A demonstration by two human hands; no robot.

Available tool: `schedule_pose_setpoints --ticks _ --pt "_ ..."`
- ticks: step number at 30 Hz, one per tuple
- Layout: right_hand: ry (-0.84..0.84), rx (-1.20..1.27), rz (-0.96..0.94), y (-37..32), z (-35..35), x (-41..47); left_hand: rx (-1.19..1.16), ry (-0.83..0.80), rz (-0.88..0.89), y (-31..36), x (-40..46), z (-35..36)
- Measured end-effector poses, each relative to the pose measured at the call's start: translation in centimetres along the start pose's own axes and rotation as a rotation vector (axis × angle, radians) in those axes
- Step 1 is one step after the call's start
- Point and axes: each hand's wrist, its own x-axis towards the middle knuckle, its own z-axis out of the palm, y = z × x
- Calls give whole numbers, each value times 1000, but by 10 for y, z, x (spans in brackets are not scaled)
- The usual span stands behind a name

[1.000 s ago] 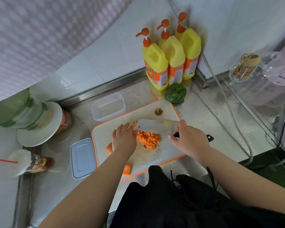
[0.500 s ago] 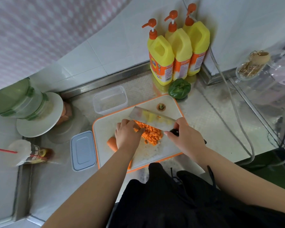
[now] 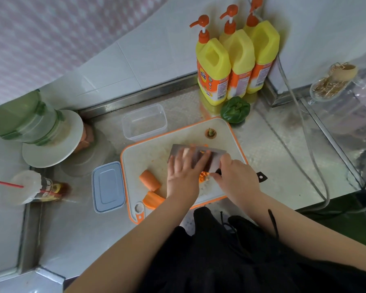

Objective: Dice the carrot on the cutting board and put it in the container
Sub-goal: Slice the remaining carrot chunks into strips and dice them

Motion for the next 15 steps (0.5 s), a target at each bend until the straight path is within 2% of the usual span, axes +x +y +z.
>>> schedule_pose_setpoints --ticks 1,3,6,9,11,15 --pt "22 -15 -26 -2 2 0 66 -34 64 1 4 1" --pt "27 -35 -40 -4 3 -1 127 -130 84 0 9 -2" --pt "120 -47 -54 1 3 -5 107 -272 -103 -7 14 -7" --pt "115 -19 -2 7 3 -8 68 -298 -244 -20 14 -10" --pt "50 8 62 10 0 -9 52 -308 -270 -27 13 -12" --pt "41 96 141 10 -4 -10 -27 -271 -343 -34 14 -12"
